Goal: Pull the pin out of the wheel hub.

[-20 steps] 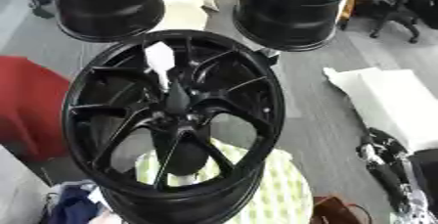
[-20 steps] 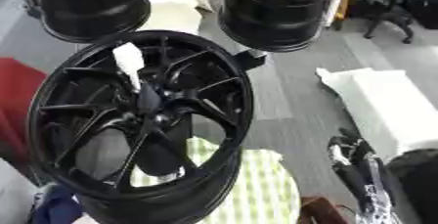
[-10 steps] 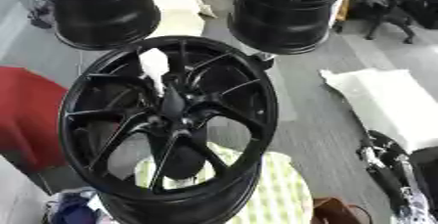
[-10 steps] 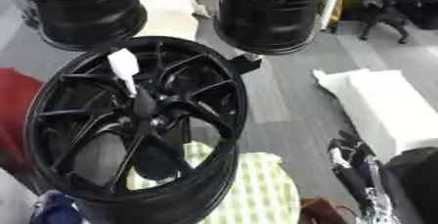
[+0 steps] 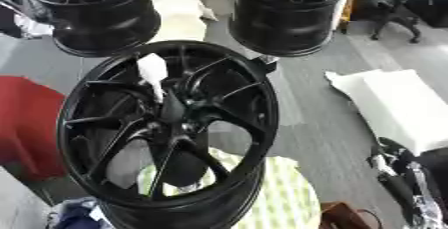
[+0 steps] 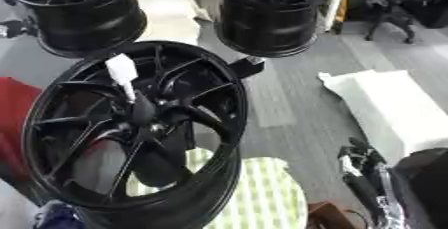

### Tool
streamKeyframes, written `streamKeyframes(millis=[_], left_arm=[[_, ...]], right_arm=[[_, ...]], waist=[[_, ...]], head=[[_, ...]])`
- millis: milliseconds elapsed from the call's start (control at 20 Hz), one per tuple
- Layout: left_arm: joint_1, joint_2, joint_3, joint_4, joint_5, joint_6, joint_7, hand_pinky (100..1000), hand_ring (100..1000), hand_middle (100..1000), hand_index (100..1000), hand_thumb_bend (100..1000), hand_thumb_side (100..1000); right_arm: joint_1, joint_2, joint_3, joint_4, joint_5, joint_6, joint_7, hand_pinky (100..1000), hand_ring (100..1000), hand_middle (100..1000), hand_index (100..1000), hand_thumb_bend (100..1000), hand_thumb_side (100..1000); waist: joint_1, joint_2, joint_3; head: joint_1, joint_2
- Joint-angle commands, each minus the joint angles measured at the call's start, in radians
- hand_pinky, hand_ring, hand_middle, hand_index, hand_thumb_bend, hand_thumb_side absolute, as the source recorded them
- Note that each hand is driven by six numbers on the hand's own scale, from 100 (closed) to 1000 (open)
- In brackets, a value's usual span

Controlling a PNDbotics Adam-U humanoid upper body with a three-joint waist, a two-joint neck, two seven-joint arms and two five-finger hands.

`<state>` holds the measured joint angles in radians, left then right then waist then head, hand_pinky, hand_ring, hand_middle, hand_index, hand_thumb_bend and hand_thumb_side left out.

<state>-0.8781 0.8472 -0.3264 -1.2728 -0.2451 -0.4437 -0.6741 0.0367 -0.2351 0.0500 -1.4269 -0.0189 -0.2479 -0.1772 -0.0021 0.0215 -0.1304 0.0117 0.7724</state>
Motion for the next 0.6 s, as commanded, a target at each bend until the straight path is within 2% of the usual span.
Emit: streamKeyframes(millis=[50,600], left_arm=[[-0.034,-0.002,-0.018,0.011,-0.017,-0.228,-0.232,817,762,764,900,327,417],[-0.073,-0.073,-0.103,0.071,-0.075,-0.288,-0.233,844,802,827,920,334,379]], right_arm=[[-0.003,-0.023,-0.001,-0.008,0.004,-0.005,0.002,681,633,665,825,148,452],[-0.002,-0.022,0.000,-0.006,0.003,-0.006,0.004,681,632,664,825,151,453]], waist=[[0.002,-0.015,-0.001],[0.002,-0.021,-0.002]], head=[[0.001,-0.002],[0.003,-0.002]])
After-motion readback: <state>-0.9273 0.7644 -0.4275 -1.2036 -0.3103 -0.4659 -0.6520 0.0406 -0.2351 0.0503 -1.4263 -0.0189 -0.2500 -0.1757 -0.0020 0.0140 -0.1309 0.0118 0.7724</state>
